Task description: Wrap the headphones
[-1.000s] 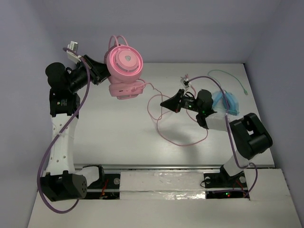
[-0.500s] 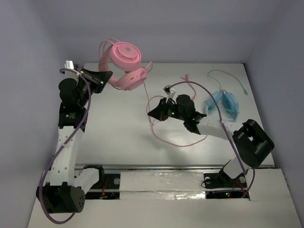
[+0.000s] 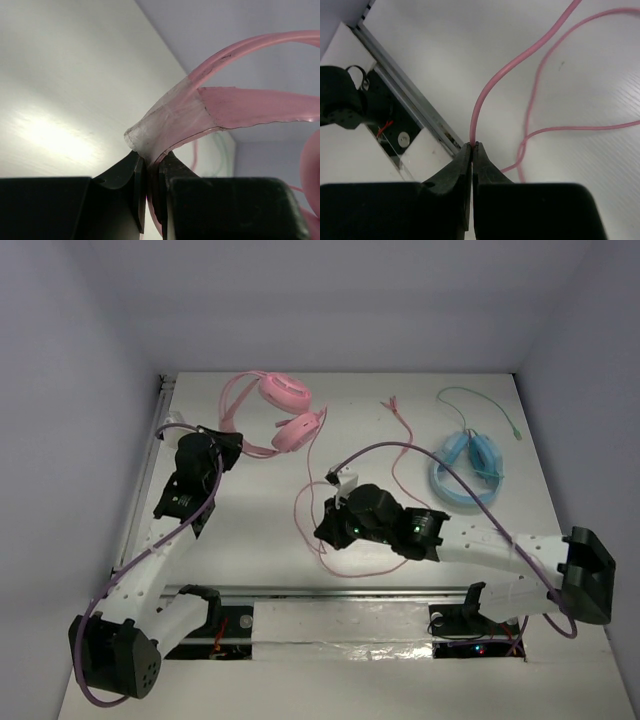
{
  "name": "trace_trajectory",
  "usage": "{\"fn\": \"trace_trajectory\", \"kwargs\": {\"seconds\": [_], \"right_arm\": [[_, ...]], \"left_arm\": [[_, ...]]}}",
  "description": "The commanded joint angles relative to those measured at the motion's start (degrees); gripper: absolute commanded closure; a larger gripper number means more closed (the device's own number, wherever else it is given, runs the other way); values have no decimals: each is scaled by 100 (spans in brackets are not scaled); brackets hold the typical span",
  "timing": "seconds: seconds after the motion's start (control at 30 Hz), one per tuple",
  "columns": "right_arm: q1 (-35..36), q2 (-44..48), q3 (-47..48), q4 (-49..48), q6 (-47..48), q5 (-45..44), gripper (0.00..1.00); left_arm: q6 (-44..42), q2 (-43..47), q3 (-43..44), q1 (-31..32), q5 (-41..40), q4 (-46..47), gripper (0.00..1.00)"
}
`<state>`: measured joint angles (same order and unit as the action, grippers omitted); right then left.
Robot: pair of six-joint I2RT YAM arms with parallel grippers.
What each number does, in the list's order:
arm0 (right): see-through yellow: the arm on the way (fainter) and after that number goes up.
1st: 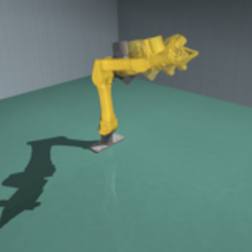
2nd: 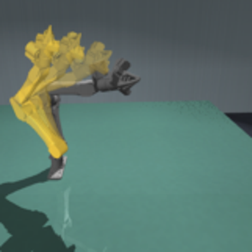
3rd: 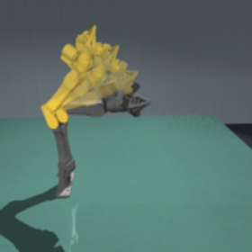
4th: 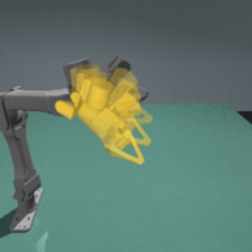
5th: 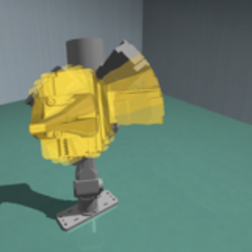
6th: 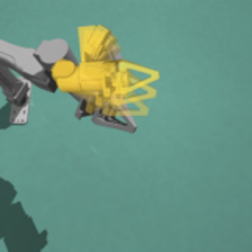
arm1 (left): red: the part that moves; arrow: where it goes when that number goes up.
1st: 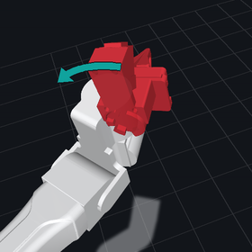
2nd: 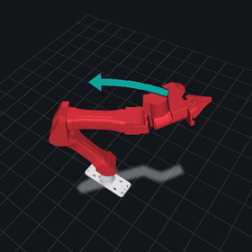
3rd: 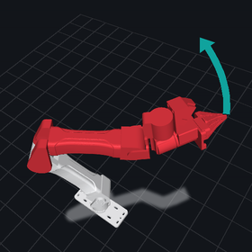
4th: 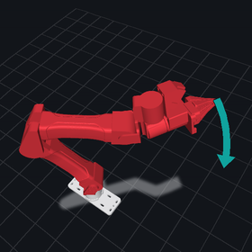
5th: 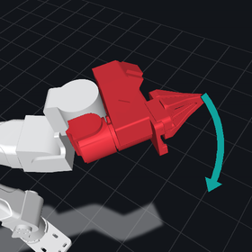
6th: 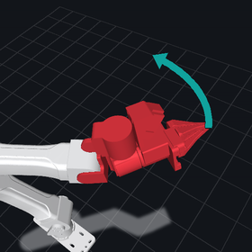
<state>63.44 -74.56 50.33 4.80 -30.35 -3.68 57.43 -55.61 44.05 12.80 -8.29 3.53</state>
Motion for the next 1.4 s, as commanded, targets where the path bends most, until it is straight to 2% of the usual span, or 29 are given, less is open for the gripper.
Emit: {"fn": "trace_trajectory", "kwargs": {"seconds": [0.0,0.07,0.33,0.63,0.83,0.93,1.17,1.37], "right_arm": [[106,407,670,1589,476,-458,100],[107,557,995,1962,626,-353,100],[107,66,2129,2991,1417,921,100],[107,-400,3299,3519,2041,835,100],[107,-796,3870,3729,2208,764,100],[46,-771,3924,3879,2340,405,100],[-622,-313,3581,3871,2349,185,100],[-789,-155,3572,4134,2296,-53,100]], "left_arm": [[-477,279,42,152,-681,9,100],[-802,262,25,231,-726,-518,100],[-1304,157,-178,531,-138,-837,100],[-2524,-730,534,715,766,-1477,100],[-3237,-951,798,715,1470,-1996,100],[-3510,-838,947,715,1654,-2286,100],[-4029,-714,1088,715,2270,-2568,100],[-4565,-714,1220,715,2236,-2981,100]]}}
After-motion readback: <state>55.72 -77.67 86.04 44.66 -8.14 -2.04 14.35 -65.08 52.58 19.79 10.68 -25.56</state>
